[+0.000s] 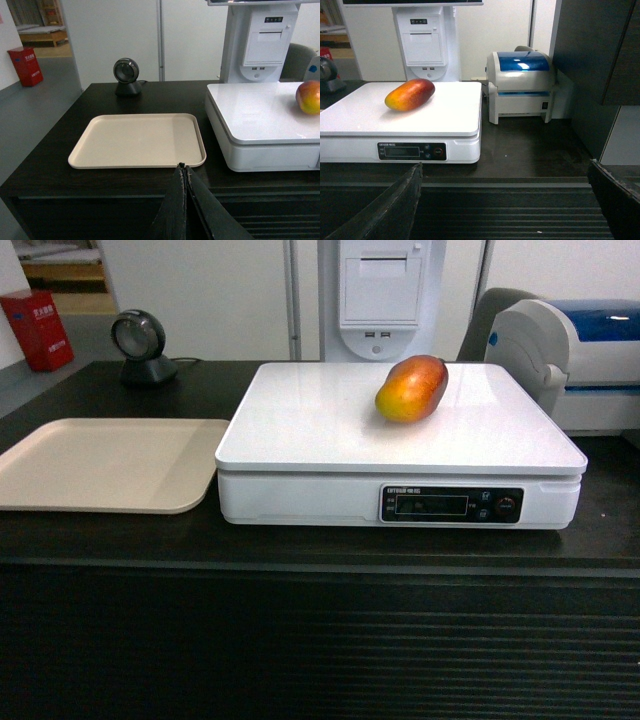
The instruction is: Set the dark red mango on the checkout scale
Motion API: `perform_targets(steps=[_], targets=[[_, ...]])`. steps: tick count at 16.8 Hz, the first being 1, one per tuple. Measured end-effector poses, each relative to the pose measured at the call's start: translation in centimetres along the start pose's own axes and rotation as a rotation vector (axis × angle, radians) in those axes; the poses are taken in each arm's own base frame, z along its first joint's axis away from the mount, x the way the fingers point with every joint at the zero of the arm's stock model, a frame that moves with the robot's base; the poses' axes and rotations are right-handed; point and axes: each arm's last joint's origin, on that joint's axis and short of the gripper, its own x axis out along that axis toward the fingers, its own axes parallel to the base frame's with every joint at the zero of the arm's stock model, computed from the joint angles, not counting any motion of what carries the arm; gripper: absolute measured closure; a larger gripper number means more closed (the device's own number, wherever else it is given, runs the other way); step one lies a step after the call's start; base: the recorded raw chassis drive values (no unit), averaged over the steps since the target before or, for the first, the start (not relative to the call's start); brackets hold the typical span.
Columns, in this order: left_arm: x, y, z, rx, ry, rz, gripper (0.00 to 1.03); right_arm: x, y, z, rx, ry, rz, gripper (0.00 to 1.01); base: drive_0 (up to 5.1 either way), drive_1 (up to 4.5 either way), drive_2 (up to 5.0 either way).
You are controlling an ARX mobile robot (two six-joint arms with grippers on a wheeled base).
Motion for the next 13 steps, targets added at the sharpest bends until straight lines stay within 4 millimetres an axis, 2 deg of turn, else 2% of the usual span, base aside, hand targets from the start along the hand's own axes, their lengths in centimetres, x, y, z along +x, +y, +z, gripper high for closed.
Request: perform_targets(steps=[7, 8, 11, 13], targets=[[-0.9, 0.0, -1.0, 0.000, -0.033, 0.000, 1.01, 0.0, 0.0, 0.0, 0.000, 0.000, 0.000, 0.03, 0.0, 0.00, 0.0], [-1.0, 0.0, -1.6, 0.000, -0.009, -0.001, 1.01, 0.0, 0.0, 0.0, 0.000, 0.000, 0.000, 0.03, 0.0, 0.00, 0.0], [-1.3, 0.0, -1.5, 0.000, -0.021, 0.000, 1.01, 0.0, 0.0, 0.0, 0.000, 0.000, 0.000, 0.03, 0.0, 0.00, 0.0], [-2.1, 0.0, -2.2, 0.000, 0.038, -0.002, 1.01, 0.0, 0.0, 0.0, 0.000, 0.000, 0.000, 0.03, 0.0, 0.00, 0.0]])
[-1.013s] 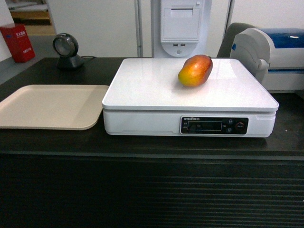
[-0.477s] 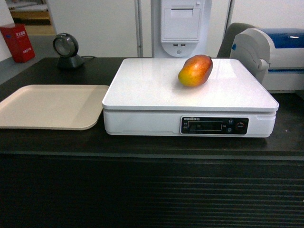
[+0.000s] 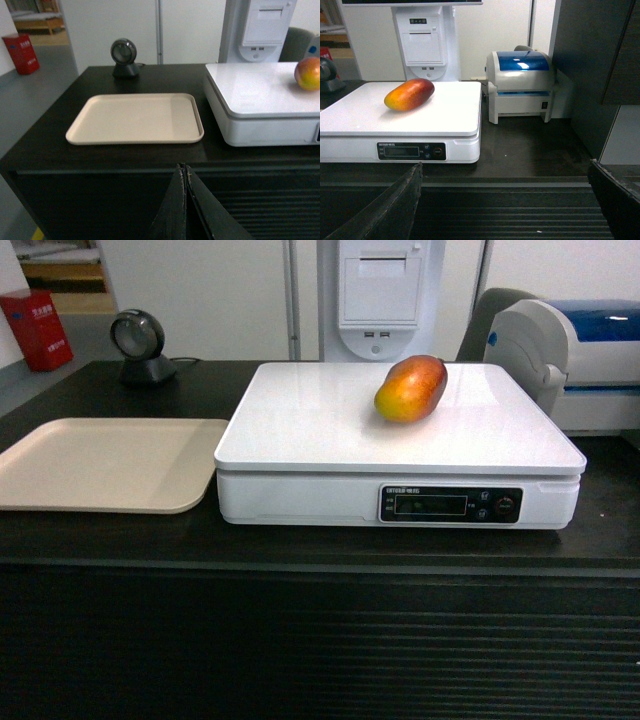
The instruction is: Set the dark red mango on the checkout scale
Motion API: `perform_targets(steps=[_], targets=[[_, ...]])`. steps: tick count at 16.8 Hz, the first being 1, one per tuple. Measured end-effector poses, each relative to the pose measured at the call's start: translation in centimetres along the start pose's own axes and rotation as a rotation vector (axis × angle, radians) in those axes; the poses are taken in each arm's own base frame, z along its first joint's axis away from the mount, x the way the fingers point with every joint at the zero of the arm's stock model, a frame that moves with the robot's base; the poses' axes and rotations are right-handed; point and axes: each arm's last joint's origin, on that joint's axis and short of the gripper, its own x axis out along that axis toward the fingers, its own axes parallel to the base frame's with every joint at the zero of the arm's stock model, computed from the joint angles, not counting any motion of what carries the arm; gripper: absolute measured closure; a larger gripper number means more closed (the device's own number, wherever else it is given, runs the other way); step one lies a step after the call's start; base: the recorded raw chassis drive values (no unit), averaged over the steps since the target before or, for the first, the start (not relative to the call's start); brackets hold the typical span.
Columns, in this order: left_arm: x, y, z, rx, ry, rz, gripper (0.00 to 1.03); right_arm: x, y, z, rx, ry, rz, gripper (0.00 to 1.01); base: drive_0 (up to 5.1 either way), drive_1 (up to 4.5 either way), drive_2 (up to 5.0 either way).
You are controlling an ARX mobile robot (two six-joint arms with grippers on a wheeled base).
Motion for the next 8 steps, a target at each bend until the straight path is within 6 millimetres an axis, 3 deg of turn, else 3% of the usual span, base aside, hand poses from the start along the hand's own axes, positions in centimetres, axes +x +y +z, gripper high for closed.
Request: perform_targets(steps=[1, 8], targets=[[-0.23, 0.01, 0.63, 0.000, -0.063, 0.002, 1.01, 0.00, 0.00, 0.00, 0.000, 0.000, 0.000, 0.03, 0.0, 0.00, 0.0], [-0.19, 0.01, 0.32, 0.000, -0.040, 0.003, 1.01, 0.00, 0.00, 0.00, 0.000, 0.000, 0.000, 0.03, 0.0, 0.00, 0.0]])
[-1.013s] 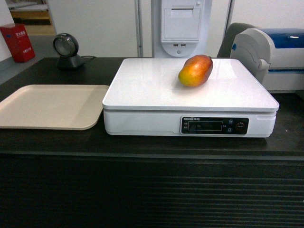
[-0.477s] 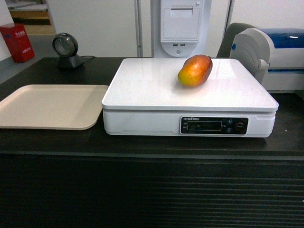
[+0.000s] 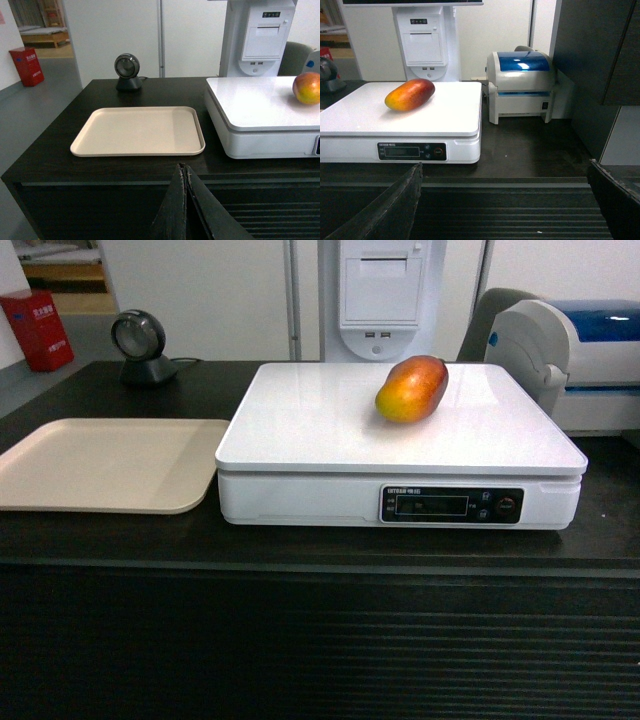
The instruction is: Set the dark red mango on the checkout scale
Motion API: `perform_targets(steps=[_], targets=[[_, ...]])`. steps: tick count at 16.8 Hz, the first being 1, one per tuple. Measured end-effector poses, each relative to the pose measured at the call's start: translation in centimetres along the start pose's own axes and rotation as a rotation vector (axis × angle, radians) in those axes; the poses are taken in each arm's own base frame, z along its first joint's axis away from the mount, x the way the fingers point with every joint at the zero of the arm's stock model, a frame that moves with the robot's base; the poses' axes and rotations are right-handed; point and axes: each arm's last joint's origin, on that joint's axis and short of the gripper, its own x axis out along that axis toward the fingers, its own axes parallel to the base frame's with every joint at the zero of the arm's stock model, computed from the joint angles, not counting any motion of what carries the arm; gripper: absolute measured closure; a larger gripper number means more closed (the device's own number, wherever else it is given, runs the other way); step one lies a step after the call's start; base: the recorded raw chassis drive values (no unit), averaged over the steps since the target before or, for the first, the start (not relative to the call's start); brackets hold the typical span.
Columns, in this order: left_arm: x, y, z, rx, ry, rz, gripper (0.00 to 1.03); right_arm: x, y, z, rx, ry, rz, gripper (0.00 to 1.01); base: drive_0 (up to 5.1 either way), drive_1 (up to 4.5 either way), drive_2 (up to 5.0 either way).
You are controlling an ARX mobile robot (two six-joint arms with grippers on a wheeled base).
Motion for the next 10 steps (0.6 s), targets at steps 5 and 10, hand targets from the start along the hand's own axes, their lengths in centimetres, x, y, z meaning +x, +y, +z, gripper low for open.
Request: perform_targets(steps=[5, 10], targets=[[0.00, 0.00, 0.00, -0.001, 0.000, -0.001, 0.68, 0.00, 0.00, 0.00, 0.000, 0.000, 0.000, 0.03, 0.0, 0.00, 0.0], [0.00, 0.00, 0.00, -0.001, 0.000, 0.000, 0.25, 0.00, 0.00, 0.00, 0.000, 0.000, 0.000, 0.03, 0.0, 0.00, 0.0]])
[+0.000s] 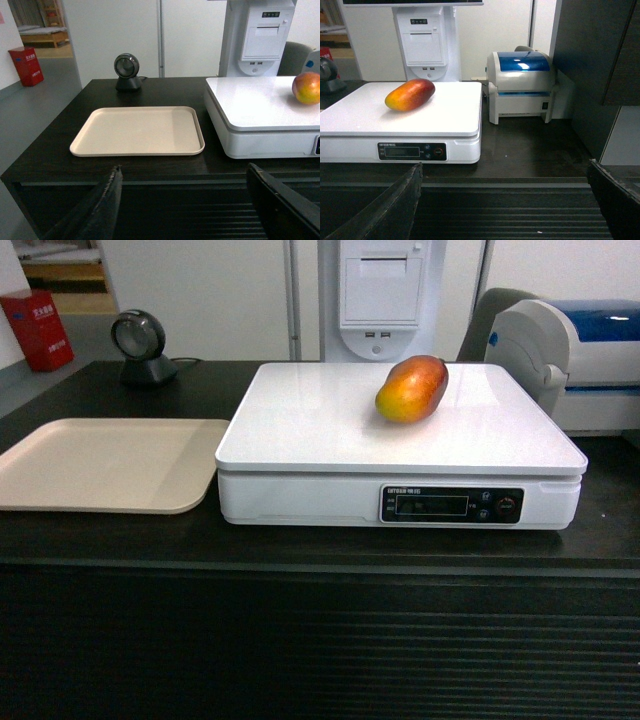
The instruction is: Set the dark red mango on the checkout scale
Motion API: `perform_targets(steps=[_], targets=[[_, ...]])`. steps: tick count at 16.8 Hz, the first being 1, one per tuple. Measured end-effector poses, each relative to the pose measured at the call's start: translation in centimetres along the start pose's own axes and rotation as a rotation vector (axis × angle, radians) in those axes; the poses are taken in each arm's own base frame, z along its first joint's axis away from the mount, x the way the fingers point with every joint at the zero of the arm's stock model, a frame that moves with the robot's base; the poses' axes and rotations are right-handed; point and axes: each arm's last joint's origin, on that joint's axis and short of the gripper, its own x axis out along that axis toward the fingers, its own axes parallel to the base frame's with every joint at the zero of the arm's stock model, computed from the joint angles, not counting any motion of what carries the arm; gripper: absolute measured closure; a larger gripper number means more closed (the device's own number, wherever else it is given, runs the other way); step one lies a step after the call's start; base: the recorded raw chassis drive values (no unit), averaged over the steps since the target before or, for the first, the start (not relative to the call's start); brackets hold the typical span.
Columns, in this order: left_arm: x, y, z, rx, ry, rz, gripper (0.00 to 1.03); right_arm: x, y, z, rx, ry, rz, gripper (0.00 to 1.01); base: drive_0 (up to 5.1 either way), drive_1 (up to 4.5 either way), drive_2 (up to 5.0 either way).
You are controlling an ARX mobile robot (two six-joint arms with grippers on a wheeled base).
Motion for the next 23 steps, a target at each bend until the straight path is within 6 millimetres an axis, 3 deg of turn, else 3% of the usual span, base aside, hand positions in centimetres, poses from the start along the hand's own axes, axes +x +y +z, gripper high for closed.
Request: perform_targets(steps=[2, 3, 23], targets=[[0.00, 0.00, 0.00, 0.000, 0.000, 0.000, 0.05, 0.00, 0.00, 0.00, 0.000, 0.000, 0.000, 0.03, 0.0, 0.00, 0.0], [0.00, 0.00, 0.00, 0.001, 0.000, 0.000, 0.04, 0.00, 0.00, 0.00, 0.000, 0.000, 0.000, 0.03, 0.0, 0.00, 0.0], [0.00, 0.00, 0.00, 0.000, 0.000, 0.000, 0.05, 0.00, 0.00, 0.00, 0.000, 0.000, 0.000, 0.03, 0.0, 0.00, 0.0]])
